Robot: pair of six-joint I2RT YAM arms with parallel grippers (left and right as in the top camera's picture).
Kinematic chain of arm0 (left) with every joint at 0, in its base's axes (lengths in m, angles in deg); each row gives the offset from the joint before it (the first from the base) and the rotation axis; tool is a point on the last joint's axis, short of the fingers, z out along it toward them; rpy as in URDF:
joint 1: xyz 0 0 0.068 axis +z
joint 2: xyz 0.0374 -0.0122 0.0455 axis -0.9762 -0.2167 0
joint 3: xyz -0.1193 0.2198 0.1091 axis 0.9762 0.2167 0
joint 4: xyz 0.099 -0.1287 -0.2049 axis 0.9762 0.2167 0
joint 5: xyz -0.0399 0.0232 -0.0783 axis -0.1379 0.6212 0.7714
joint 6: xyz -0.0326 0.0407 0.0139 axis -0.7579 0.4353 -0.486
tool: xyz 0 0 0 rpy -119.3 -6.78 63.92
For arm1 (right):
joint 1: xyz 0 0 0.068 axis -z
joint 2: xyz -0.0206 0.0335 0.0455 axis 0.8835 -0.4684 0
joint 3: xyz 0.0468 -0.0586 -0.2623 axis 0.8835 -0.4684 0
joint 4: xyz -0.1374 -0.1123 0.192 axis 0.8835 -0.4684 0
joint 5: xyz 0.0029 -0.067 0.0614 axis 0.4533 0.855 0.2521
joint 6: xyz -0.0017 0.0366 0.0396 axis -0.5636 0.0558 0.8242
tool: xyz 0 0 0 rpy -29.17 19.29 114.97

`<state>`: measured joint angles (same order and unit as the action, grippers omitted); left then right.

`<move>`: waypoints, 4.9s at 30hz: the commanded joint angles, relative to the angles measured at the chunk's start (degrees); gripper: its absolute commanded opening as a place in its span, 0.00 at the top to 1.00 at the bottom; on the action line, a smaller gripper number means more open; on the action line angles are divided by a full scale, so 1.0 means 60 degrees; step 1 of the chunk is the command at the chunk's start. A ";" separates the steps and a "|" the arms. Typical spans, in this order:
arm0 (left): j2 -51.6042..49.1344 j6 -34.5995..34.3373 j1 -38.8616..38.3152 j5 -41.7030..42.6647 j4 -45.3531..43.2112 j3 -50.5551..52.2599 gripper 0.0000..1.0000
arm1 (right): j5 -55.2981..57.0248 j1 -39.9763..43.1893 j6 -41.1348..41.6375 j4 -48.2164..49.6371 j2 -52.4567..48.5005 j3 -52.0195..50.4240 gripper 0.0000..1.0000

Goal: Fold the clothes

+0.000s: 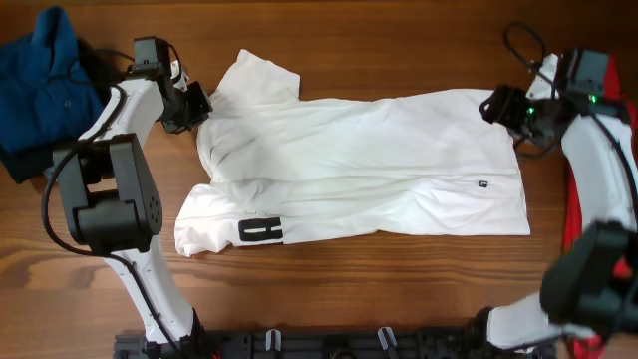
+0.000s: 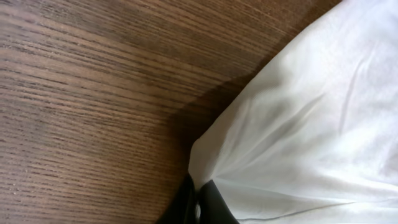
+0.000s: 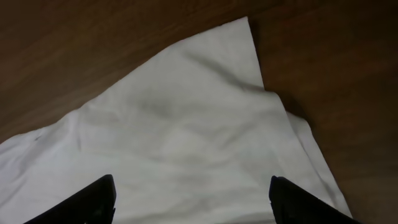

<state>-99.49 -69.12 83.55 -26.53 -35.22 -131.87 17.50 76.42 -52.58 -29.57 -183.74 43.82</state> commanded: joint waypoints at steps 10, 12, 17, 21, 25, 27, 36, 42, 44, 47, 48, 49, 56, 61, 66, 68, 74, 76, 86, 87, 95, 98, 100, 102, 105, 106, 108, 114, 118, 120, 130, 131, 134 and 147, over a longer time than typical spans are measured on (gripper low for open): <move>0.0328 -0.0233 0.0018 0.0146 0.0157 0.0015 0.96 | 0.0106 0.0066 -0.1275 -0.0477 -0.4003 0.3366 0.16; 0.0328 -0.0233 0.0018 0.0146 0.0178 0.0015 0.96 | 0.0459 0.0066 -0.1064 -0.0226 -0.4142 0.3366 0.16; 0.0328 -0.0233 0.0018 0.0146 0.0182 0.0015 0.96 | 0.1111 0.0066 -0.1071 0.0270 -0.4335 0.3366 0.17; 0.0328 -0.0237 0.0018 0.0146 0.0259 0.0015 0.96 | 0.1169 0.0015 -0.1060 0.0616 -0.4630 0.3366 0.17; 0.0328 -0.0233 0.0018 0.0146 0.0353 0.0018 0.96 | 0.1158 -0.0106 -0.1067 0.0831 -0.4951 0.3362 0.18; 0.0328 -0.0233 0.0018 0.0146 0.0382 0.0018 0.96 | 0.1104 -0.0186 -0.1089 0.0867 -0.5093 0.3362 0.19; 0.0328 -0.0233 0.0018 0.0146 0.0390 0.0018 0.96 | 0.1133 -0.0310 -0.0903 0.1191 -0.5264 0.3359 0.36; 0.0328 -0.0233 0.0018 0.0146 0.0393 0.0018 0.96 | 0.1140 -0.0313 -0.0514 0.1577 -0.5264 0.3359 0.48; 0.0328 -0.0233 0.0018 0.0146 0.0386 0.0018 0.96 | 0.1140 -0.0321 -0.0495 0.1657 -0.5264 0.3359 0.59; 0.0328 -0.0237 0.0018 0.0146 0.0386 0.0018 0.96 | 0.1137 -0.0346 -0.0495 0.1785 -0.5264 0.3359 0.70; 0.0328 -0.0233 0.0018 0.0146 0.0386 0.0018 0.96 | 0.1140 -0.0346 -0.0495 0.1814 -0.5264 0.3359 0.72; 0.0328 -0.0237 0.0018 0.0146 0.0386 0.0018 0.96 | 0.1140 -0.0346 -0.0488 0.1825 -0.5264 0.3359 0.74; 0.0331 -0.0240 0.0022 0.0149 0.0262 0.0015 0.96 | 0.1464 -0.0335 -0.0044 0.1698 -0.5238 0.3359 0.95; 0.0521 -0.0379 0.0040 0.0157 0.0098 -0.0066 0.96 | 0.1512 -0.0240 0.0186 0.1297 -0.4692 0.3359 0.96; 0.1151 -0.0375 0.0036 0.0561 0.0055 -0.0131 0.96 | 0.2189 -0.0189 0.0182 0.0688 -0.3676 0.3362 0.96; 0.1585 -0.0375 0.0036 0.0831 0.0106 -0.0131 0.96 | 0.2499 -0.0189 0.0197 0.0284 -0.3231 0.3359 0.96; 0.2371 -0.0372 0.0036 0.0823 0.0765 -0.0131 0.96 | 0.3027 -0.0189 0.0321 -0.1395 -0.2233 0.3359 0.96; 0.2477 -0.0372 0.0040 0.0790 0.1100 -0.0131 0.96 | 0.3187 -0.0189 0.0423 -0.1967 -0.2018 0.3359 0.96; 0.2535 -0.0335 0.0036 0.0106 0.1672 -0.0127 0.96 | 0.2382 -0.0193 -0.0823 -0.2255 -0.1971 0.3340 0.95; 0.2535 -0.0335 0.0036 0.0106 0.1672 -0.0127 0.96 | 0.2244 -0.0189 -0.0922 -0.2116 -0.2051 0.3340 0.94; 0.2535 -0.0335 0.0036 0.0102 0.1672 -0.0127 0.96 | 0.1585 -0.0193 -0.1162 -0.0459 -0.3526 0.3340 0.26; 0.2535 -0.0335 0.0036 0.0102 0.1672 -0.0127 0.96 | 0.1555 -0.0193 -0.0911 0.0095 -0.3978 0.3340 0.25; 0.2535 -0.0335 0.0036 0.0102 0.1672 -0.0127 0.96 | 0.1588 -0.0193 -0.0539 0.0481 -0.4215 0.3340 0.25; 0.2535 -0.0335 0.0036 0.0102 0.1672 -0.0127 0.96 | 0.1588 -0.0193 -0.0233 0.0831 -0.4401 0.3340 0.25; 0.2535 -0.0331 0.0036 0.0102 0.1672 -0.0127 0.96 | 0.1588 -0.0222 0.0226 0.1195 -0.4652 0.3340 0.25; 0.2535 -0.0335 0.0036 0.0102 0.1672 -0.0127 0.96 | 0.1588 -0.0237 0.0310 0.1297 -0.4743 0.3340 0.25; 0.2535 -0.0335 0.0036 0.0102 0.1672 -0.0127 0.96 | 0.1588 -0.0273 0.0433 0.1464 -0.4954 0.3340 0.25; 0.2535 -0.0335 0.0036 0.0102 0.1676 -0.0127 0.96 | 0.1581 -0.0448 0.0361 0.1836 -0.5424 0.3340 0.25; 0.2535 -0.0335 0.0036 0.0102 0.1672 -0.0127 0.96 | 0.1417 -0.0583 0.0186 0.2040 -0.5523 0.3340 0.25; 0.2535 -0.0335 0.0036 0.0102 0.1672 -0.0127 0.96 | 0.1333 -0.0648 0.0160 0.2025 -0.5530 0.3340 0.32; 0.2535 -0.0335 0.0036 0.0102 0.1672 -0.0127 0.96 | 0.1606 -0.0772 0.0255 0.1792 -0.5530 0.3340 0.78; 0.2535 -0.0335 0.0036 0.0102 0.1672 -0.0127 0.96 | 0.1745 -0.0772 0.0262 0.1730 -0.5530 0.3340 0.85; 0.2535 -0.0335 0.0036 0.0102 0.1668 -0.0127 0.96 | 0.1934 -0.0772 0.0259 0.1599 -0.5530 0.3340 0.96; 0.2535 -0.0335 0.0036 0.0102 0.1672 -0.0127 0.96 | 0.2393 -0.0699 0.0743 0.0809 -0.4707 0.3351 0.96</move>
<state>-85.17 -70.87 83.55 -25.33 -25.21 -131.93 27.88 72.13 -50.17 -22.00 -214.21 64.15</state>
